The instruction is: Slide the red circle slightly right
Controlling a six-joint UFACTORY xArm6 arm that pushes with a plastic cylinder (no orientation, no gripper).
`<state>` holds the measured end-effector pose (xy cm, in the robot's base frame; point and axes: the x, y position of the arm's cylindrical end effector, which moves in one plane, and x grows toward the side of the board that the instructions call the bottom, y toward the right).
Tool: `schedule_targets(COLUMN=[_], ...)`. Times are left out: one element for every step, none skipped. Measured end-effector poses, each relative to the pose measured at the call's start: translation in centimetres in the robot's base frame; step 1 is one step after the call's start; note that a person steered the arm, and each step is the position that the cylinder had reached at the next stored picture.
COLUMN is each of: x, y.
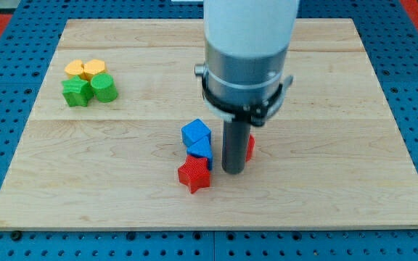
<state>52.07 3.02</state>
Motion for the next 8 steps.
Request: schedule_targets(x=[-3.0,-3.0,-5.2,-7.8,-8.2,-6.9,-6.4,-4.4], y=[0.0,-1.7,-4.6,-5.3,-3.3,-2.6,-1.3,-0.8])
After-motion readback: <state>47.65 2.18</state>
